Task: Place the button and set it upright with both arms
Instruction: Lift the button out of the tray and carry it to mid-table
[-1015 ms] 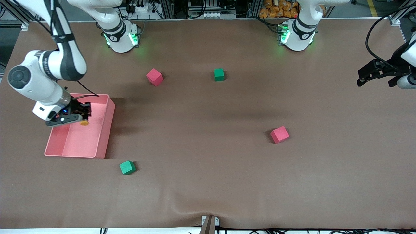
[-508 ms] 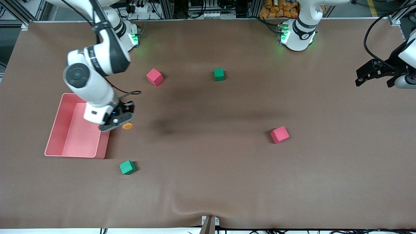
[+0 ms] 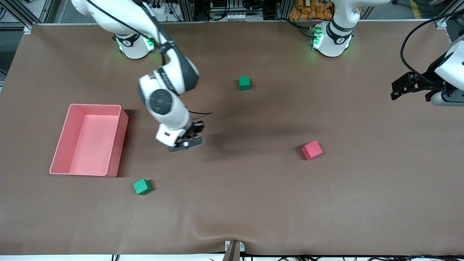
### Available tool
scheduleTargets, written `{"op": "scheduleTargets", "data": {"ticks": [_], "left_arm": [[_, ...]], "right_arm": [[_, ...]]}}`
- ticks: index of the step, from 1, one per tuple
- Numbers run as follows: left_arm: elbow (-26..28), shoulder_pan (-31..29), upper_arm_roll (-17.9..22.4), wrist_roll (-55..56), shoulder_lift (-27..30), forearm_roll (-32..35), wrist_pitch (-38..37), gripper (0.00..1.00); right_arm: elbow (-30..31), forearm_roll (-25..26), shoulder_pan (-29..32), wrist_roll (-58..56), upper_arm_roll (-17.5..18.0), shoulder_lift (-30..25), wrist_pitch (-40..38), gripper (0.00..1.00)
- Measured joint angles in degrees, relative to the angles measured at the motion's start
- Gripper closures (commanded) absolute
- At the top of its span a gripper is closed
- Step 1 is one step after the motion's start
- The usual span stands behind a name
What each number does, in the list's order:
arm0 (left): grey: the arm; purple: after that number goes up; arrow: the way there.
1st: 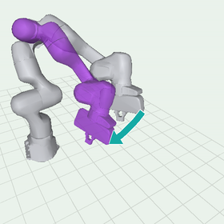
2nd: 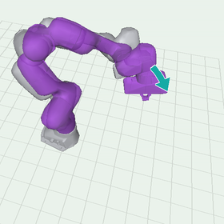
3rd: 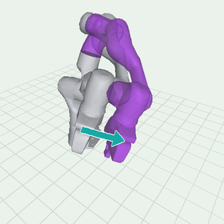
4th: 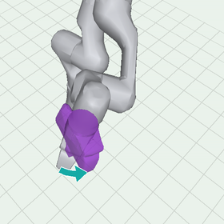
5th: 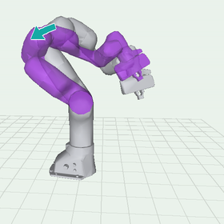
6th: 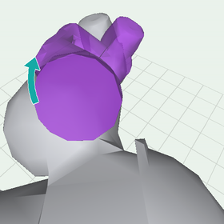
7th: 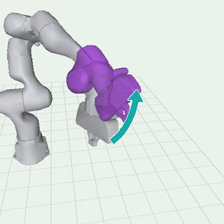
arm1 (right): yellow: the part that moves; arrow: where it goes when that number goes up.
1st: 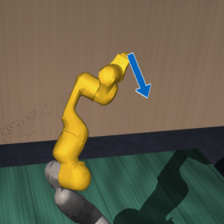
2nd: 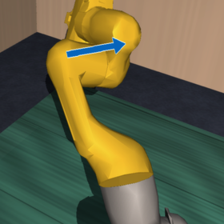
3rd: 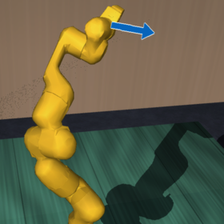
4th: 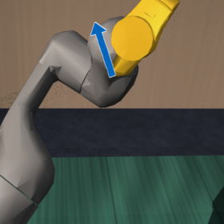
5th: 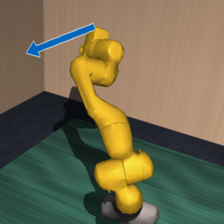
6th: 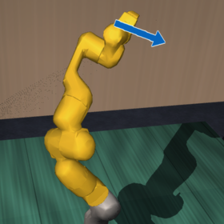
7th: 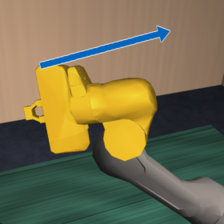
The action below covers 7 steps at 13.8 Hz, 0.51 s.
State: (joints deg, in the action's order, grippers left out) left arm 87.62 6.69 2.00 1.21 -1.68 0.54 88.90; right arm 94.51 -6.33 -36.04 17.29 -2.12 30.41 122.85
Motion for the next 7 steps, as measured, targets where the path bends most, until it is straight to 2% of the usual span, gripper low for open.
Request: {"op": "scheduleTargets", "data": {"ticks": [4,7], "left_arm": [[-0.2,0.01,0.02,0.0,-0.57,0.0,0.24,0.0],[-0.91,0.92,-0.05,0.0,-0.66,0.0,0.36,0.0]], "right_arm": [[-8.52,-0.05,-8.92,15.73,-0.03,7.02,0.71,1.0],[-11.67,-1.59,-11.56,21.66,-0.05,11.11,6.29,1.0]]}}
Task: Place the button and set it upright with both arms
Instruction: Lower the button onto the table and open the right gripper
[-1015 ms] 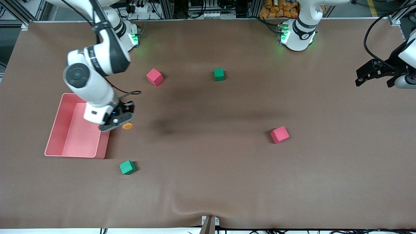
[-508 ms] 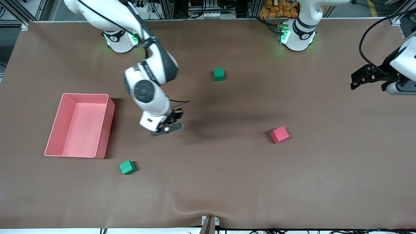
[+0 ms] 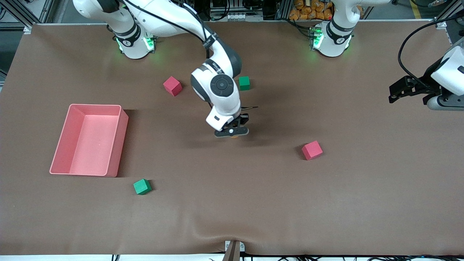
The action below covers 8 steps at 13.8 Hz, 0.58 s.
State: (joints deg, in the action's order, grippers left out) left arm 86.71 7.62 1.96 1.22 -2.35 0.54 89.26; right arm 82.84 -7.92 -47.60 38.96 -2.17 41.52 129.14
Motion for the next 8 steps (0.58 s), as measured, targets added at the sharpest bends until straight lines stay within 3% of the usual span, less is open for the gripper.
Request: {"op": "scheduleTargets", "data": {"ticks": [3,6,7,8], "left_arm": [[-0.25,0.72,-0.05,0.1,-0.23,0.0,0.0,0.0],[-0.37,0.71,0.0,0.1,-0.57,0.0,0.01,0.0],[-0.4,0.71,0.0,0.1,-0.67,0.0,0.01,0.0],[-0.42,0.71,0.0,0.1,-0.76,0.0,0.02,0.0]], "right_arm": [[-0.81,-2.74,-2.63,4.38,0.07,4.05,8.42,1.0],[-2.86,-2.97,-4.66,7.4,0.06,6.91,10.15,1.0],[-3.4,-2.99,-4.86,7.7,0.06,7.44,10.15,0.97],[-3.8,-3.02,-4.99,7.74,0.06,7.82,10.14,0.86]]}}
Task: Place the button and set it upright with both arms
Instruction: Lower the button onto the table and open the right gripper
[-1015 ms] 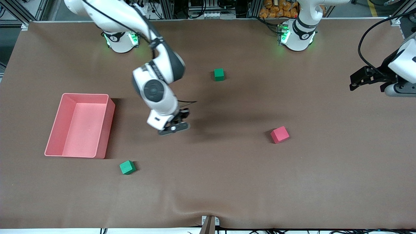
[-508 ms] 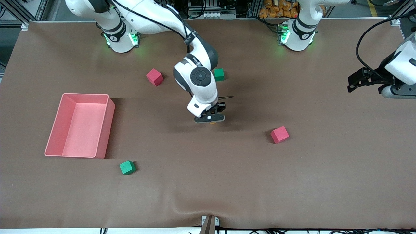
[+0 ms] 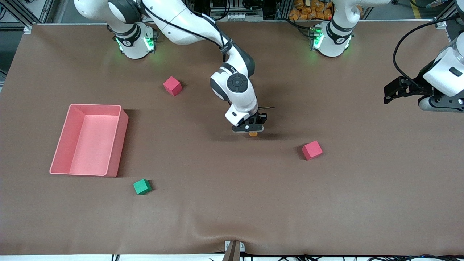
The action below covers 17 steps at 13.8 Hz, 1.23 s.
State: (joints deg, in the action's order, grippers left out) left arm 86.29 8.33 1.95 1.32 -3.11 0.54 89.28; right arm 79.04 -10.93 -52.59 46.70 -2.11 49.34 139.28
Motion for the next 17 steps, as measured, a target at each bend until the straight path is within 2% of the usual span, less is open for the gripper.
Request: {"op": "scheduleTargets", "data": {"ticks": [1,2,3,11,15,17], "left_arm": [[0.0,0.0,0.0,0.0,-0.07,0.0,0.01,0.0],[-0.01,0.0,0.0,0.0,-0.17,0.0,0.01,0.0],[0.0,0.0,0.0,0.0,-0.28,0.0,0.01,0.0],[-0.01,-0.16,0.34,0.01,-0.61,0.0,0.01,0.0],[-0.02,-0.17,0.38,0.01,-0.75,0.0,0.48,0.0],[-0.07,-0.17,0.37,0.01,-0.77,0.0,0.7,0.0]], "right_arm": [[-0.22,-0.03,-0.11,0.04,0.0,0.32,0.0,0.73],[-0.38,-0.05,-0.24,0.07,0.0,0.64,-0.01,0.43],[-0.42,-0.05,-0.39,0.1,0.01,0.83,0.0,0.0],[-0.92,0.02,-1.93,0.1,-0.45,0.89,0.44,0.0],[-2.76,1.54,-1.87,-0.21,-3.68,-0.32,-0.11,0.0],[-3.37,2.1,-1.75,-1.34,-6.35,-3.08,-5.42,0.0]]}}
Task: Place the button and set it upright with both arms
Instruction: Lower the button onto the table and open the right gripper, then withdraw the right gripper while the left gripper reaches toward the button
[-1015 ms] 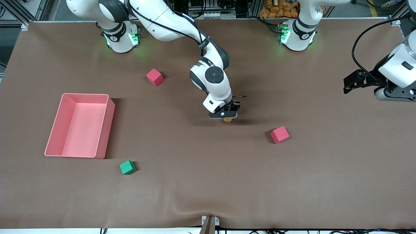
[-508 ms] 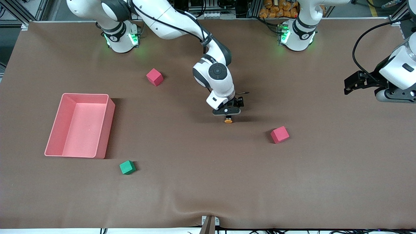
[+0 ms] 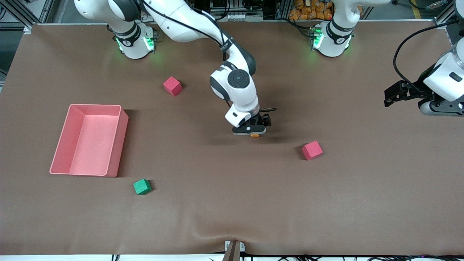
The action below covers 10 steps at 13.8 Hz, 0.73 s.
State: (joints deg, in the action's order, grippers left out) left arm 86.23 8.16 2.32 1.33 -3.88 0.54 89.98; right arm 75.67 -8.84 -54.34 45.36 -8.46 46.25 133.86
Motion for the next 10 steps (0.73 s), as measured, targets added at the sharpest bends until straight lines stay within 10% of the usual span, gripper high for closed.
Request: {"op": "scheduleTargets", "data": {"ticks": [10], "left_arm": [[-0.09,2.92,-3.69,6.41,-1.29,-0.2,0.22,0.0]], "right_arm": [[11.41,0.14,1.78,-17.32,-17.27,-25.67,-19.32,0.0]]}}
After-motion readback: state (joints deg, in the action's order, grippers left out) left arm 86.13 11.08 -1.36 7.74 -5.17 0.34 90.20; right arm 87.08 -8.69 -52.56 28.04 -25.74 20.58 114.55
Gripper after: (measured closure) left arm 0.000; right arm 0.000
